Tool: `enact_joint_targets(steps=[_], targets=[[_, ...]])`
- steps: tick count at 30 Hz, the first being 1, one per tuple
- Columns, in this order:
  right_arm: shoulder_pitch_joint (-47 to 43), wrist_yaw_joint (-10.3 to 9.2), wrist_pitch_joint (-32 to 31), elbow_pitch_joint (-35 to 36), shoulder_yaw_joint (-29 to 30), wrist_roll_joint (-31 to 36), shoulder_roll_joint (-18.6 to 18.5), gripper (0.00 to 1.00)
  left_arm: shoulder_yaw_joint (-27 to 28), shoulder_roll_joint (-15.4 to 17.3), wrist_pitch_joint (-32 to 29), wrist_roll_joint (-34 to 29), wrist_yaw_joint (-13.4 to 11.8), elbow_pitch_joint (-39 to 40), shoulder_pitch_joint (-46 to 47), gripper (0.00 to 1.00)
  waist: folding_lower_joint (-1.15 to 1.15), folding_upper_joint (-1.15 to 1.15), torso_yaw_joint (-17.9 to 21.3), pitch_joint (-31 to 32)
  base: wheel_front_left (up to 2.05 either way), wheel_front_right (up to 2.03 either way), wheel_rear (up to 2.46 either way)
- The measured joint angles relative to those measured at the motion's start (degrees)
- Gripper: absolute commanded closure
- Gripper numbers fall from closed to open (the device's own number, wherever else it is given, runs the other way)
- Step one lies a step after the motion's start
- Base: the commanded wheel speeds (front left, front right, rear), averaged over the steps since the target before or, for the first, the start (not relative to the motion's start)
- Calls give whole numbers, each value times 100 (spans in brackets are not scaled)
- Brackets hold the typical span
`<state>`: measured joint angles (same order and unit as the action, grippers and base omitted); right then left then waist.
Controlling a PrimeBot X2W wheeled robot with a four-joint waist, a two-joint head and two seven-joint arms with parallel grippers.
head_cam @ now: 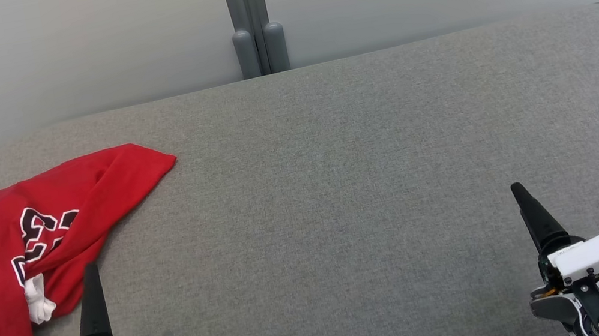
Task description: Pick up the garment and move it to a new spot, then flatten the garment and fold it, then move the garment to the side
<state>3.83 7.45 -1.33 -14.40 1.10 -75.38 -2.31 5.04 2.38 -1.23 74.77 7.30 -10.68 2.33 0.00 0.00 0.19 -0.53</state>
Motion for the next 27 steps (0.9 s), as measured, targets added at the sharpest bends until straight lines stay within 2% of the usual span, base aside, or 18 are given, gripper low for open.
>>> enact_joint_targets(steps=[11, 27], targets=[[7, 0, 254, 226, -427, 1557, -4, 0, -129, -1, 247, -1497, -34, 382, -101, 0, 0, 0, 16, -15, 0, 0, 0], [27, 0, 573, 339, -787, 2941, -11, 0, -348, 2, 565, -2925, -125, 510, -269, 0, 0, 0, 48, 9, 0, 0, 0]])
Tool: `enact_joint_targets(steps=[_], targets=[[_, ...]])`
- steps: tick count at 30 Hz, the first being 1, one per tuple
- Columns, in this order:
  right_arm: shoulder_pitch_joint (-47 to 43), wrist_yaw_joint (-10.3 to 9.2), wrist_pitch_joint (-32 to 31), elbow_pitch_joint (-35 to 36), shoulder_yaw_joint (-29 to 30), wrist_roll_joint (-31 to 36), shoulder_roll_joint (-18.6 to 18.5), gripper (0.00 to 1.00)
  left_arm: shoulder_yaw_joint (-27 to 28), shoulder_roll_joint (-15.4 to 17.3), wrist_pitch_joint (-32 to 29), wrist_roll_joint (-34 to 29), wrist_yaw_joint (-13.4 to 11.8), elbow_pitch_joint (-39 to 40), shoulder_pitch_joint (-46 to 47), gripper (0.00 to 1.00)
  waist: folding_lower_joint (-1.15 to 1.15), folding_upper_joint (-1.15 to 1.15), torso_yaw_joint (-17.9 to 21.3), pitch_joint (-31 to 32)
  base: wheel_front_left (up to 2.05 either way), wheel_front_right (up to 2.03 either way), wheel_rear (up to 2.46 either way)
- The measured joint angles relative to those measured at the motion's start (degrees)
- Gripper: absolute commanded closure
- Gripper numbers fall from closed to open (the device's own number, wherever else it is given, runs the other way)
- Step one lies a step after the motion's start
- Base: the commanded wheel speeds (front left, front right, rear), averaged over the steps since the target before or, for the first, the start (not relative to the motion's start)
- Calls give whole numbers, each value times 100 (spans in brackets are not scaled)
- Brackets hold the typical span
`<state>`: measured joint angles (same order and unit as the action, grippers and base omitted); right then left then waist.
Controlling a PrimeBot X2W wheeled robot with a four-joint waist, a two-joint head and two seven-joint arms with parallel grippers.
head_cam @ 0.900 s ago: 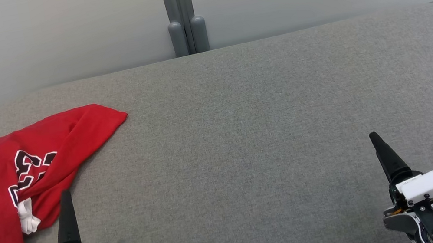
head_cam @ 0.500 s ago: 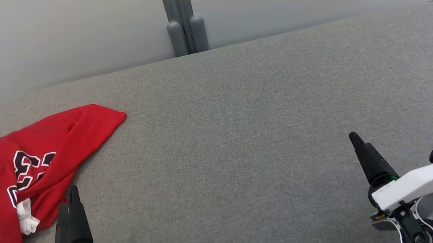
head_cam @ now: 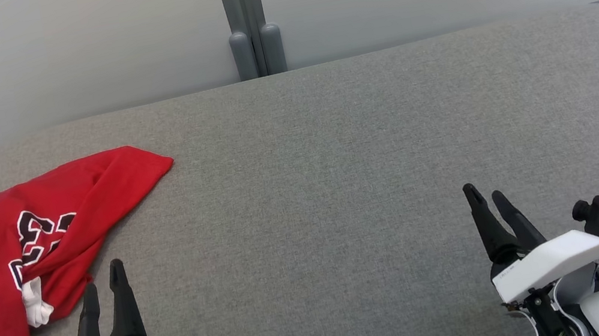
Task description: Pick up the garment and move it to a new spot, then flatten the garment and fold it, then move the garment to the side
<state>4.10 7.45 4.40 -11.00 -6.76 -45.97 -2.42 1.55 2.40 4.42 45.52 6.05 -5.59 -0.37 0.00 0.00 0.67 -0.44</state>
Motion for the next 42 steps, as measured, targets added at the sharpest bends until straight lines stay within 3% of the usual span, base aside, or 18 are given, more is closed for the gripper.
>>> enact_joint_targets(steps=[20, 42], targets=[[3, 1, 330, 111, -86, 1381, -13, 0, 118, 4, 330, -1283, 98, -64, -81, 0, 0, 0, 31, -25, 0, 0, 0], [0, 1, 639, 140, -234, 2472, -22, 0, 221, 10, 634, -2486, 100, -31, -203, 0, 0, 0, 73, 3, 0, 0, 0]])
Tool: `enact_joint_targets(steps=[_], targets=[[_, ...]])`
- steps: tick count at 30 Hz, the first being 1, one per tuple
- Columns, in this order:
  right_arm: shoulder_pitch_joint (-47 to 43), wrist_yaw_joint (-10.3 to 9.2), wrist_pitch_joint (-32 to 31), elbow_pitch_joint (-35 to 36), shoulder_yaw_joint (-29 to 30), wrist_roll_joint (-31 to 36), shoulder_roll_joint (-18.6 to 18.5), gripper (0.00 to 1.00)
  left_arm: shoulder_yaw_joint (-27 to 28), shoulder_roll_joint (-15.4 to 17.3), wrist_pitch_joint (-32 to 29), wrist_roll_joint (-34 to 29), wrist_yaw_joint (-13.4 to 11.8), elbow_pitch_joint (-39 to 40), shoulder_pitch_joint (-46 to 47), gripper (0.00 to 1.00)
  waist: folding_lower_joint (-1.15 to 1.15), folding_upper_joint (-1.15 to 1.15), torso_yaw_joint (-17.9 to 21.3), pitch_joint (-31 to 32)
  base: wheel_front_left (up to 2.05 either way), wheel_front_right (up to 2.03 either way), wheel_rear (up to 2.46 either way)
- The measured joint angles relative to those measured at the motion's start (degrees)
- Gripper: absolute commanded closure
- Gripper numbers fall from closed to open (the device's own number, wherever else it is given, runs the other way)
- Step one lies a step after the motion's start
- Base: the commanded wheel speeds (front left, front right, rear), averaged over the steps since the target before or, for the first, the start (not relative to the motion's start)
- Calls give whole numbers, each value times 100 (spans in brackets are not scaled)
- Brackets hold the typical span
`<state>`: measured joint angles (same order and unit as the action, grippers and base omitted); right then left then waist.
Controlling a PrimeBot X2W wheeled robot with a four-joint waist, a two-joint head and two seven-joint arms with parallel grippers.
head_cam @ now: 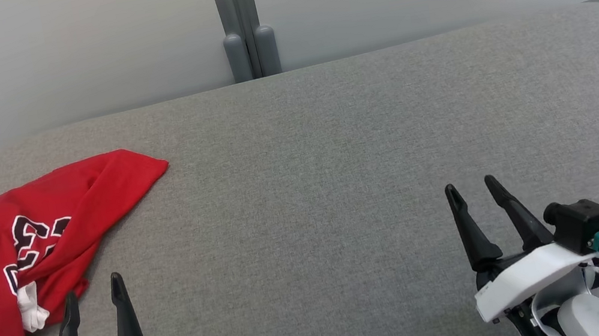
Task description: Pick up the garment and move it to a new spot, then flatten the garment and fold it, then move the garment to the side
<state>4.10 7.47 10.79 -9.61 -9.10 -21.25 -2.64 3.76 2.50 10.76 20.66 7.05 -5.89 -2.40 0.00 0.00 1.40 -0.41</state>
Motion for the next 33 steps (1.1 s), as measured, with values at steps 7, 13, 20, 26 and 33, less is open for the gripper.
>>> enact_joint_targets(steps=[7, 13, 20, 26, 33], targets=[[-23, 1, 91, -87, -90, 346, -3, 0, -22, 3, 97, -370, 1, 60, -54, 0, 0, 0, 17, -9, 0, 0, 0], [-20, 1, 151, -100, -118, 628, -5, 0, -43, 5, 166, -642, 7, 103, -67, 0, 0, 0, 30, -35, 0, 0, 0], [-15, 1, 244, -118, -182, 947, -7, 0, -67, 9, 247, -993, 9, 158, -89, 0, 0, 0, 50, -54, 0, 0, 0], [-15, 1, 303, -145, -203, 1166, -10, 0, -96, 13, 307, -1199, 24, 163, -124, 0, 0, 0, 67, -60, 0, 0, 0], [-15, 1, 377, -169, -192, 1443, -11, 0, -126, 15, 390, -1437, 25, 96, -173, 0, 0, 0, 89, -66, 0, 0, 0]])
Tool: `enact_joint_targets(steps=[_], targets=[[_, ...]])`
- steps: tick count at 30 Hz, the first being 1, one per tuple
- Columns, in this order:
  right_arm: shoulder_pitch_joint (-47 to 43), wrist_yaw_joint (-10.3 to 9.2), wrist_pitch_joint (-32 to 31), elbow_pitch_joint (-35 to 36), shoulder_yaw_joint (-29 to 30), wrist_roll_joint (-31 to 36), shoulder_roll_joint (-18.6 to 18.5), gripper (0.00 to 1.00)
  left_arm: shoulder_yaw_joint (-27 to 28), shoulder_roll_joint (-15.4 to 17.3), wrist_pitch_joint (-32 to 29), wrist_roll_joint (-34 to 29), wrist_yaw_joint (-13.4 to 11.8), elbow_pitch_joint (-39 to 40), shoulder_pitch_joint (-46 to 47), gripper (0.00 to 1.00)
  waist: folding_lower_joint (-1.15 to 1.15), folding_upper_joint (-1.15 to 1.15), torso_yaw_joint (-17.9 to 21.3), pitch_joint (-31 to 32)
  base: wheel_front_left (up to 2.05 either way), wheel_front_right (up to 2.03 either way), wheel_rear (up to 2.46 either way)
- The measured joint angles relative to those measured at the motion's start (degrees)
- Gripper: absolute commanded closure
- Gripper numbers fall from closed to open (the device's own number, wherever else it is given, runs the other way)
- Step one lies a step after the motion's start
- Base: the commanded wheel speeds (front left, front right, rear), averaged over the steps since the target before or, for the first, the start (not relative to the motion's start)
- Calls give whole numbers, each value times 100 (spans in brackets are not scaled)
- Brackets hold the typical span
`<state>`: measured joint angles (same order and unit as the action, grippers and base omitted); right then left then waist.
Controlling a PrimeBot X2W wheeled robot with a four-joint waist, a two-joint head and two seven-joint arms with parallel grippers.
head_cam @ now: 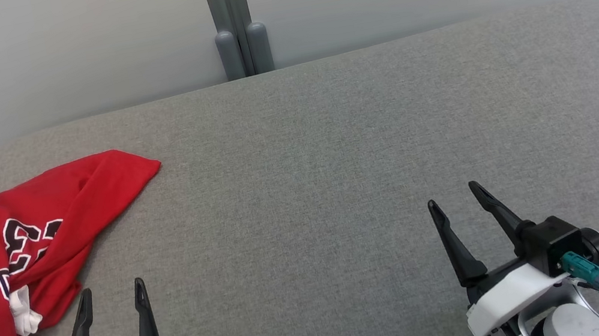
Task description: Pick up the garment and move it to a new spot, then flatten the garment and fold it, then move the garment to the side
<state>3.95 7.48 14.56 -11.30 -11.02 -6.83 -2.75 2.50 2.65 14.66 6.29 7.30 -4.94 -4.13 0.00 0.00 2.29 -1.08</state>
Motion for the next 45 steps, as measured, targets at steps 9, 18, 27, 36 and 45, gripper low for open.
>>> enact_joint_targets(steps=[9, 18, 27, 36, 45], targets=[[-3, 1, 47, -19, 60, 145, -3, 0, -33, 2, 38, -180, 9, -41, -30, 0, 0, 0, 34, 32, 0, 0, 0], [-5, 1, 48, -29, 60, 145, -3, 0, -37, 2, 38, -170, 9, -59, -57, 0, 0, 0, 72, 48, 0, 0, 0], [-7, 1, 48, -35, 63, 145, -3, 0, -49, 2, 38, -170, 10, -93, -57, 0, 0, 0, 69, 47, 0, 0, 0], [-16, 1, 48, -26, 56, 162, -3, 0, -44, 2, 38, -170, 10, -100, -56, 0, 0, 0, -9, 45, 0, 0, 0], [-79, 1, 48, 8, 63, 211, -4, 0, 3, 3, 38, -135, 10, -116, -55, 0, 0, 0, -236, 37, 0, 0, 0]])
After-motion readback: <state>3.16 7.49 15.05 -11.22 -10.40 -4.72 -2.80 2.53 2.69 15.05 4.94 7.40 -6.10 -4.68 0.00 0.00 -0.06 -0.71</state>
